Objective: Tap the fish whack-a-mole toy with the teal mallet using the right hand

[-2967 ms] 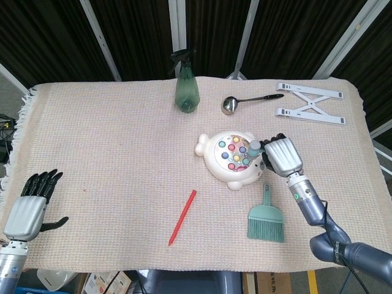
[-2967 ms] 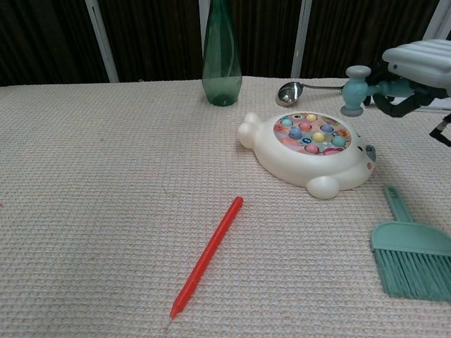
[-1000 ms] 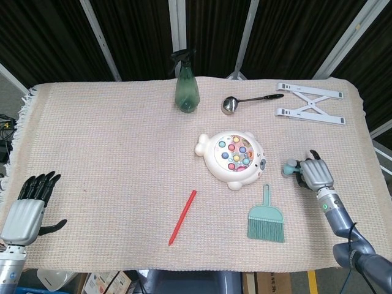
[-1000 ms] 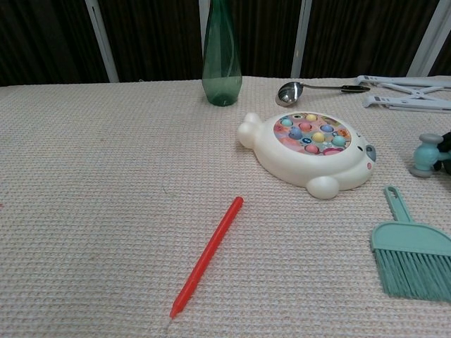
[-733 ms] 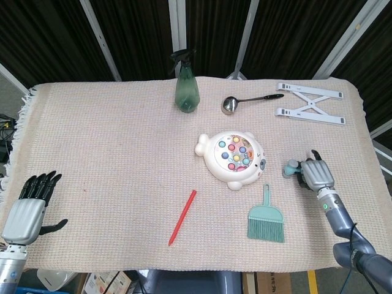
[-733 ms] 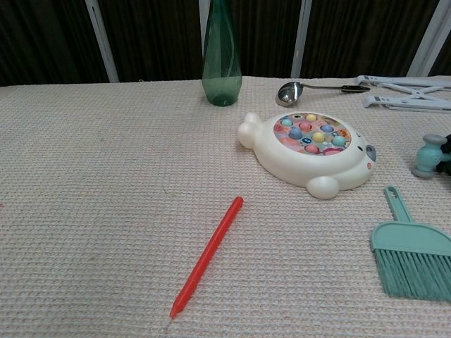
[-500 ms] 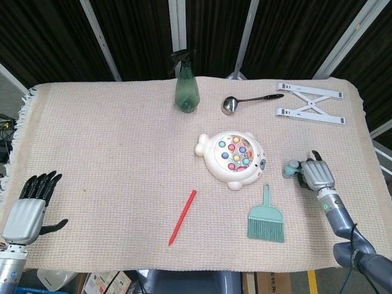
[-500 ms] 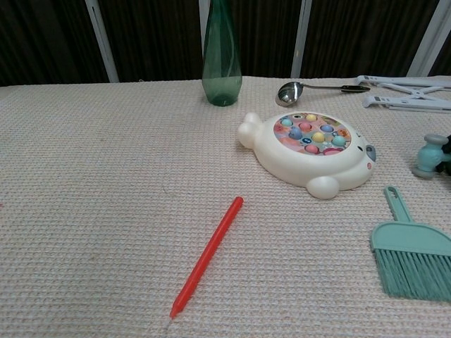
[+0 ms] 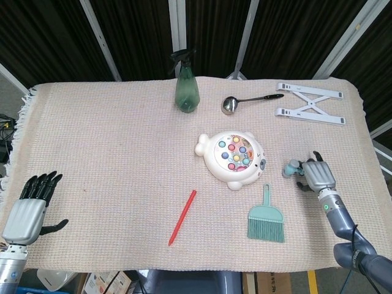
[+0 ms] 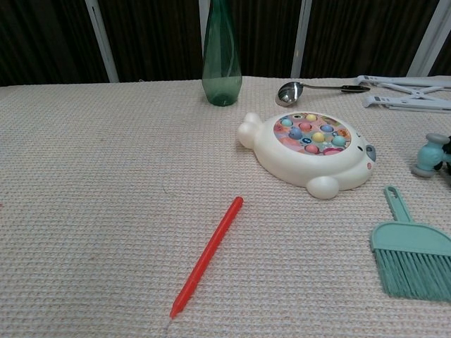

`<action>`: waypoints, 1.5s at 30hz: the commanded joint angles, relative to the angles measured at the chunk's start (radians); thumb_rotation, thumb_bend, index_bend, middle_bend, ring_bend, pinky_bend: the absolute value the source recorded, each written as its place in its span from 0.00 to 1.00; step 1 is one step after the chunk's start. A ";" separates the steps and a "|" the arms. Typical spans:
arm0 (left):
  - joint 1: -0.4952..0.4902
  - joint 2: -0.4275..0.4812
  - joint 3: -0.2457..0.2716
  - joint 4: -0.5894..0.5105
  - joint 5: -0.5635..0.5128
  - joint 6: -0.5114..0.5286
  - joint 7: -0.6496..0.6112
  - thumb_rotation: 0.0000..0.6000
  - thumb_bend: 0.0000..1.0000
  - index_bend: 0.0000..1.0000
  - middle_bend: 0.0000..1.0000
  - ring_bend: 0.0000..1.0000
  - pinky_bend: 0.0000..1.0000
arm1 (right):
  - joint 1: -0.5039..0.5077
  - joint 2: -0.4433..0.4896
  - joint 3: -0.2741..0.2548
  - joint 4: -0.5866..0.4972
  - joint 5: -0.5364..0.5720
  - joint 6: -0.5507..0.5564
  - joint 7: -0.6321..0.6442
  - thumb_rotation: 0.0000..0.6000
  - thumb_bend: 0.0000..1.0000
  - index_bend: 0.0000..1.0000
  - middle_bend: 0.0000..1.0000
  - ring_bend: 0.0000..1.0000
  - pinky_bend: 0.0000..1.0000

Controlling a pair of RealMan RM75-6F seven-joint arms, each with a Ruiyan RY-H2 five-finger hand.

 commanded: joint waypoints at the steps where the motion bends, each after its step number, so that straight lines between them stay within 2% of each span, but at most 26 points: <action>1: 0.000 0.000 0.001 0.000 0.000 -0.001 0.000 1.00 0.11 0.00 0.00 0.00 0.00 | -0.002 0.008 0.004 -0.012 0.001 0.009 -0.001 1.00 0.33 0.42 0.46 0.30 0.01; 12: 0.001 0.001 0.001 0.002 0.002 0.000 -0.004 1.00 0.11 0.00 0.00 0.00 0.00 | -0.012 0.017 0.006 -0.031 0.018 0.011 -0.012 1.00 0.33 0.41 0.46 0.30 0.01; 18: 0.002 0.000 0.002 0.003 0.003 0.002 -0.007 1.00 0.11 0.00 0.00 0.00 0.00 | -0.006 0.021 0.011 -0.037 0.022 0.007 -0.020 1.00 0.33 0.35 0.45 0.29 0.00; 21: 0.003 -0.001 0.003 0.004 0.002 0.001 -0.009 1.00 0.11 0.00 0.00 0.00 0.00 | -0.004 0.026 0.014 -0.045 0.028 0.003 -0.028 1.00 0.33 0.29 0.43 0.28 0.00; 24: 0.003 -0.002 0.003 0.007 0.001 0.001 -0.012 1.00 0.11 0.00 0.00 0.00 0.00 | -0.003 0.030 0.015 -0.053 0.035 -0.001 -0.036 1.00 0.33 0.18 0.38 0.24 0.00; 26: 0.002 -0.002 0.002 0.007 0.001 0.000 -0.014 1.00 0.11 0.00 0.00 0.00 0.00 | -0.003 0.036 0.015 -0.063 0.040 -0.003 -0.044 1.00 0.33 0.06 0.31 0.18 0.00; 28: 0.002 -0.002 0.002 0.008 0.003 0.001 -0.015 1.00 0.11 0.00 0.00 0.00 0.00 | -0.006 0.044 0.016 -0.078 0.045 -0.001 -0.047 1.00 0.33 0.01 0.24 0.12 0.00; 30: 0.002 -0.002 0.001 0.009 0.004 0.002 -0.016 1.00 0.11 0.00 0.00 0.00 0.00 | -0.013 0.056 0.019 -0.100 0.046 0.012 -0.045 1.00 0.33 0.00 0.19 0.07 0.00; 37: 0.004 -0.004 -0.002 0.015 0.000 0.006 -0.022 1.00 0.11 0.00 0.00 0.00 0.00 | -0.077 0.141 0.020 -0.238 0.026 0.132 -0.031 1.00 0.33 0.00 0.15 0.05 0.00; 41: 0.009 -0.011 -0.007 0.024 -0.001 0.021 -0.031 1.00 0.11 0.00 0.00 0.00 0.00 | -0.152 0.193 0.017 -0.354 -0.027 0.281 0.028 1.00 0.33 0.00 0.15 0.05 0.00; 45: 0.014 -0.017 -0.008 0.033 0.004 0.032 -0.039 1.00 0.11 0.00 0.00 0.00 0.00 | -0.232 0.210 0.002 -0.417 -0.089 0.442 0.066 1.00 0.33 0.01 0.15 0.05 0.00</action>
